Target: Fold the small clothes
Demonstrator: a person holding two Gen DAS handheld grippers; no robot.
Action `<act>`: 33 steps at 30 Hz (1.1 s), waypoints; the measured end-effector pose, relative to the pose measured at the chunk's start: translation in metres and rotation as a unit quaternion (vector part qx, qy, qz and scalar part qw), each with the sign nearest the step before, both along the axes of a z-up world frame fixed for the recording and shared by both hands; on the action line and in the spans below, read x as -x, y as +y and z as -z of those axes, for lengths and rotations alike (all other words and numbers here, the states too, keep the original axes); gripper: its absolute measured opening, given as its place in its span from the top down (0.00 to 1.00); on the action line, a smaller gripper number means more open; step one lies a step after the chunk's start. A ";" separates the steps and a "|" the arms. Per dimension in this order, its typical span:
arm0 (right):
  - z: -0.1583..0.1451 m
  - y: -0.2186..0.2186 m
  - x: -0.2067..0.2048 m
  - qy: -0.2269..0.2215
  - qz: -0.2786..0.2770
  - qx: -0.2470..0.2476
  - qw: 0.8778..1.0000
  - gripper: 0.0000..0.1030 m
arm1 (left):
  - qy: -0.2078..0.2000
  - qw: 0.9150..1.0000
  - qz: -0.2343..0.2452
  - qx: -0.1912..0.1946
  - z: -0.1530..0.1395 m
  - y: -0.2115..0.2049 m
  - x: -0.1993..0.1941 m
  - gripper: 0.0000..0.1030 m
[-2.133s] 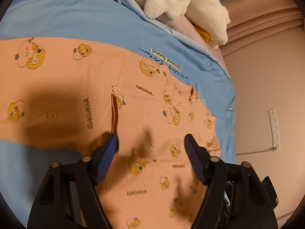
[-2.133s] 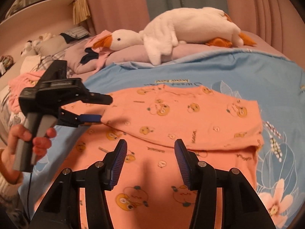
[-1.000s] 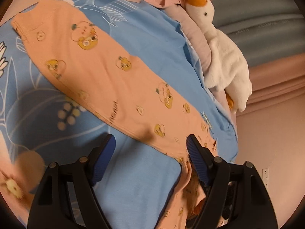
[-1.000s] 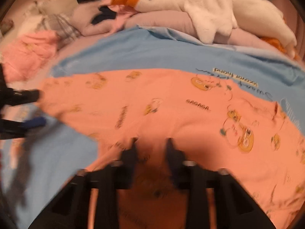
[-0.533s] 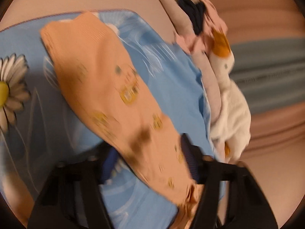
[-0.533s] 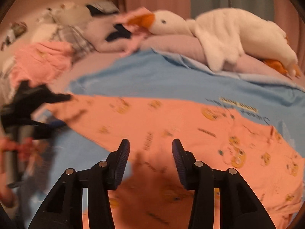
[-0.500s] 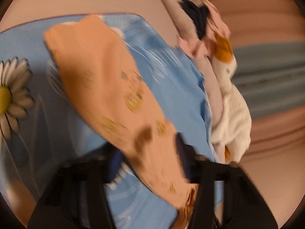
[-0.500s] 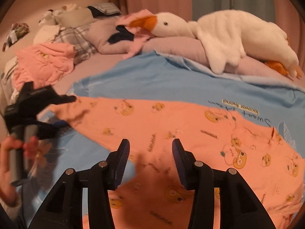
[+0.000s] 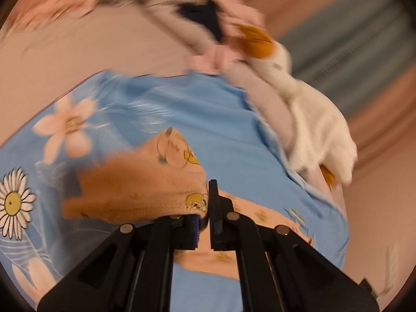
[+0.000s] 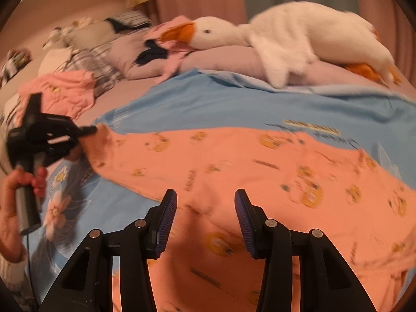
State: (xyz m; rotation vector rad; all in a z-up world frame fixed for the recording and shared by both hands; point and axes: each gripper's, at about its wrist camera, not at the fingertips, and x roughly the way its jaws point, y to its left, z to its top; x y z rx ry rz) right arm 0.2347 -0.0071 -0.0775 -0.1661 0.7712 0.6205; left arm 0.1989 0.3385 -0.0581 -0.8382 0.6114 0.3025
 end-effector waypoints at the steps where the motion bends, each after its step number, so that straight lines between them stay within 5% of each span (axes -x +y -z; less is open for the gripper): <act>1: -0.001 -0.011 -0.001 0.004 0.013 -0.008 1.000 0.55 | -0.007 1.000 0.020 -0.017 -0.010 -0.016 -0.007 0.98; 6: -0.012 -0.067 0.001 0.004 0.075 -0.046 0.996 0.55 | -0.023 0.987 0.125 -0.103 -0.039 -0.111 -0.042 0.98; 10: -0.020 -0.114 0.007 -0.004 0.130 -0.060 0.990 0.55 | -0.022 0.965 0.219 -0.143 -0.036 -0.203 -0.069 0.98; 13: -0.026 -0.151 0.012 -0.010 0.178 -0.067 0.982 0.55 | -0.008 0.940 0.291 -0.177 -0.016 -0.276 -0.084 0.97; 16: -0.027 -0.182 0.014 -0.005 0.208 -0.079 0.975 0.54 | 0.032 0.918 0.337 -0.206 0.014 -0.318 -0.094 0.88; 18: -0.024 -0.194 0.014 0.008 0.219 -0.080 0.972 0.52 | 0.065 0.907 0.371 -0.187 0.035 -0.334 -0.097 0.71; 19: -0.023 -0.198 0.015 0.011 0.220 -0.079 0.972 0.52 | 0.081 0.903 0.384 -0.174 0.045 -0.336 -0.097 0.55; 24: -0.022 -0.201 0.018 0.007 0.216 -0.085 0.973 0.51 | 0.054 0.905 0.398 -0.141 0.039 -0.314 -0.066 0.48; 27: -0.018 -0.195 0.017 0.013 0.204 -0.091 0.975 0.51 | 0.032 0.923 0.364 -0.123 0.027 -0.281 -0.040 0.35; 33: -0.013 -0.140 0.020 0.003 0.099 -0.054 0.994 0.52 | 0.034 0.956 0.267 -0.116 0.017 -0.206 -0.007 0.34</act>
